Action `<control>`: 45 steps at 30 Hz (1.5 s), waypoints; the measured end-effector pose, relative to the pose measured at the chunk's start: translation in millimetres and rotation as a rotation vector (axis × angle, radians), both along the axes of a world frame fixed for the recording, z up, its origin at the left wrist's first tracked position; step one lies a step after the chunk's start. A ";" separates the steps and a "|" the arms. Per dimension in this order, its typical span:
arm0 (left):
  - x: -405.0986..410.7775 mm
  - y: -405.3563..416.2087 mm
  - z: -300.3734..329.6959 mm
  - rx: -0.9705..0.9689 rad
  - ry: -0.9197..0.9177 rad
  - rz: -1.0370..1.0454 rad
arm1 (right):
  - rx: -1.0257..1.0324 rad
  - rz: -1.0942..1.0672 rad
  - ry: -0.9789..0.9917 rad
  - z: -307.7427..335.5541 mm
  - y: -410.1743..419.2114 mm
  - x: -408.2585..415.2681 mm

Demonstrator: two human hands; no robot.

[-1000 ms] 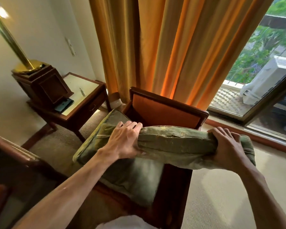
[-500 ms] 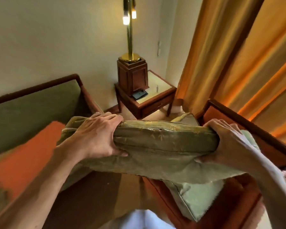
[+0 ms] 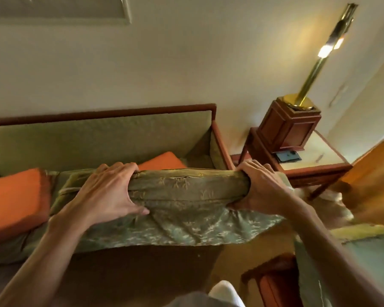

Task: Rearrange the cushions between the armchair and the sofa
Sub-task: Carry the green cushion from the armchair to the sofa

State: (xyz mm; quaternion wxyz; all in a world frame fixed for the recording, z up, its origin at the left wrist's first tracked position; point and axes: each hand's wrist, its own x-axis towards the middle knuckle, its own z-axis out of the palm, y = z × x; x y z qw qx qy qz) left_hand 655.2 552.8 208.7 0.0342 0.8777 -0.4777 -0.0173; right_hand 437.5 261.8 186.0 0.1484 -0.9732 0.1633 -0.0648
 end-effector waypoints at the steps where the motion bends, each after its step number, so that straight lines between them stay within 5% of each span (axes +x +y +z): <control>1: 17.1 4.9 -3.3 0.002 0.004 0.031 | 0.003 0.030 -0.007 -2.3 -0.6 24.5; 13: 210.6 -11.9 -58.0 0.016 0.092 0.329 | 0.052 0.258 0.041 -63.1 -51.4 291.7; 17: 258.2 -29.9 -127.7 0.073 0.258 0.450 | 0.036 0.264 0.243 -126.2 -59.9 357.5; 26: 298.5 -20.9 -192.8 0.083 0.260 0.413 | -0.005 0.209 0.394 -179.0 -68.7 385.6; 33: 337.5 -18.3 -205.5 0.004 0.270 0.358 | -0.054 -0.062 0.614 -169.1 -96.1 381.0; 40: 357.4 -27.3 -208.3 0.058 0.285 0.324 | 0.168 -0.173 0.493 -182.6 -88.3 375.8; 45: 341.5 -57.6 -195.6 0.280 0.271 0.406 | 0.194 -0.134 0.438 -189.2 -102.1 371.1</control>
